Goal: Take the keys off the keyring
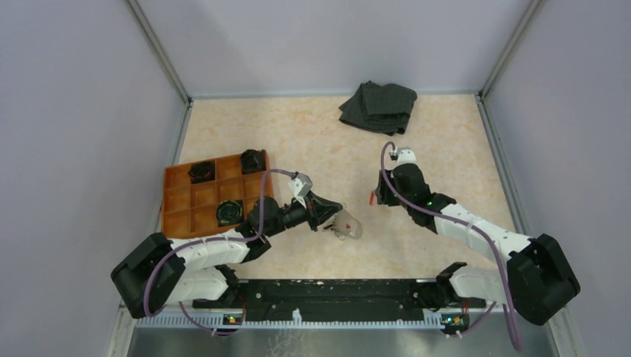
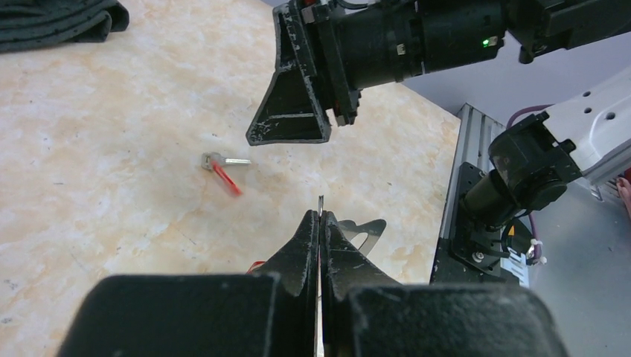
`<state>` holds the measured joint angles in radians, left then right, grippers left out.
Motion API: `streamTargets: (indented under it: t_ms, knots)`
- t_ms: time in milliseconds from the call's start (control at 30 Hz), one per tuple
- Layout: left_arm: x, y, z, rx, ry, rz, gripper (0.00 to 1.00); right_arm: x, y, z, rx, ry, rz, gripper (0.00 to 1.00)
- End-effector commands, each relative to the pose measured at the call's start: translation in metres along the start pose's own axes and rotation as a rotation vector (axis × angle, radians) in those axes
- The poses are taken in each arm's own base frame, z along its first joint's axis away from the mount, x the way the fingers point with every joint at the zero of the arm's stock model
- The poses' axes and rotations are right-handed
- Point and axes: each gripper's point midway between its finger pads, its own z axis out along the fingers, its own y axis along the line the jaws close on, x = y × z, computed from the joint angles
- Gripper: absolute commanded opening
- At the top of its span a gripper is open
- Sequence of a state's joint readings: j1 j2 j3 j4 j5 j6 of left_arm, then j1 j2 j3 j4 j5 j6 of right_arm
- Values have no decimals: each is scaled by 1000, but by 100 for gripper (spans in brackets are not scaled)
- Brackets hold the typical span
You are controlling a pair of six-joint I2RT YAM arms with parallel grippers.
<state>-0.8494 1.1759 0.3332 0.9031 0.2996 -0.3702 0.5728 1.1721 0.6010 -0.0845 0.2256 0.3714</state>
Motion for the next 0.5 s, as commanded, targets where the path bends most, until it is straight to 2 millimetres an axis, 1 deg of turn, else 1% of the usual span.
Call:
streamTargets:
  t_ms: [0,100,167,267,333,367,467]
  knots:
    - [-25,-6,12,37,-61,4,0,-19,18,-15,-116,-54,8,51]
    - [-19,-2,14,29,-45,-7,0,-26,45,-37,-292,-81,-27,53]
    - [-17,0,15,27,-40,-13,0,-29,67,-56,-436,-94,-55,55]
    - [-15,1,16,23,-35,-21,0,-26,92,-86,-571,-98,-157,55]
    - [-15,1,17,27,-35,-21,0,-23,112,-101,-660,-107,-190,55]
    - [-15,1,17,29,-34,-24,0,-21,118,-106,-673,-101,-212,55]
    - [-14,0,17,35,-31,-26,0,-9,125,-106,-653,-58,-280,55]
